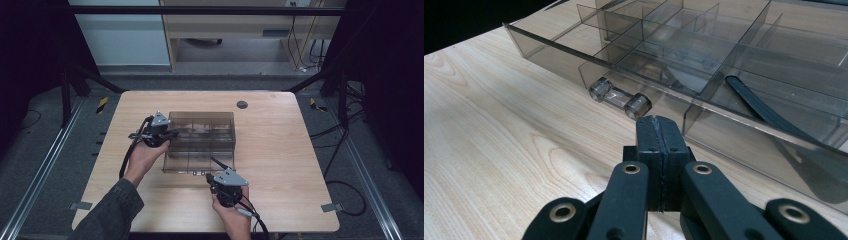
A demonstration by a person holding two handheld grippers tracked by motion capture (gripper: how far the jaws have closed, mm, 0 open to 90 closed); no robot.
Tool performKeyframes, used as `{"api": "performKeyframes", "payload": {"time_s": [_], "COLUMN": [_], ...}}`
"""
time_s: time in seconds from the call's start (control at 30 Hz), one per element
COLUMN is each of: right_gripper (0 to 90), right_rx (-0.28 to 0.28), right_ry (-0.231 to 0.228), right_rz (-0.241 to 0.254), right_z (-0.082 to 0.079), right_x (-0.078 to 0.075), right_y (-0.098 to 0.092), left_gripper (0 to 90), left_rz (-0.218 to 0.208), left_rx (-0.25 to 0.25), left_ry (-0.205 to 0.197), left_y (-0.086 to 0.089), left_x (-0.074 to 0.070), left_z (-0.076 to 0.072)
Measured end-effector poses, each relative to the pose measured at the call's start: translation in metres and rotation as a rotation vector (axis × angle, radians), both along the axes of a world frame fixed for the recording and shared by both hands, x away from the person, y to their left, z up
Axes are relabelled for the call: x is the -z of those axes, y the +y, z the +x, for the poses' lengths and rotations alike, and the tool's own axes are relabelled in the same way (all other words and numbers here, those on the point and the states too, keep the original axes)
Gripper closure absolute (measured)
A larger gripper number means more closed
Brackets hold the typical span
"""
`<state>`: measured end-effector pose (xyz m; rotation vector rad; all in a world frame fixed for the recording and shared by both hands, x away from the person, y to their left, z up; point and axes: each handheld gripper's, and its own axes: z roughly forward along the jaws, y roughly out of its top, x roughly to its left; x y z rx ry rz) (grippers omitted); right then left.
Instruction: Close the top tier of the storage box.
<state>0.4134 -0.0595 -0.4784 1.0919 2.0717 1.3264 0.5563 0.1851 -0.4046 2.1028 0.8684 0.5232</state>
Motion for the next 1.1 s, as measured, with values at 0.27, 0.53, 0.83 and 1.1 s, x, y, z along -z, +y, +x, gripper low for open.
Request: {"api": "performKeyframes", "payload": {"time_s": [0.27, 0.53, 0.83, 1.1], "right_gripper": [90.0, 90.0, 90.0, 90.0], "right_rx": [-0.001, -0.003, -0.007, -0.008], "right_ry": [-0.010, -0.013, -0.015, -0.020], "right_rz": [0.004, 0.008, 0.011, 0.016], "right_z": [0.0002, 0.0026, 0.0037, 0.0067], "right_x": [-0.0001, -0.0012, -0.0026, -0.0055], "right_y": [0.0003, 0.0021, 0.0024, 0.0032], "left_gripper": [89.5, 89.5, 89.5, 89.5], "left_rz": [0.000, -0.001, 0.008, 0.006], "left_rx": [0.001, 0.001, -0.006, -0.010], "left_ry": [0.002, 0.006, 0.017, 0.025], "left_y": [0.0002, 0.0005, 0.0012, 0.0017], "left_x": [-0.0002, -0.0003, -0.0011, -0.0012], "left_z": [0.0000, -0.0002, -0.0011, -0.0015]}}
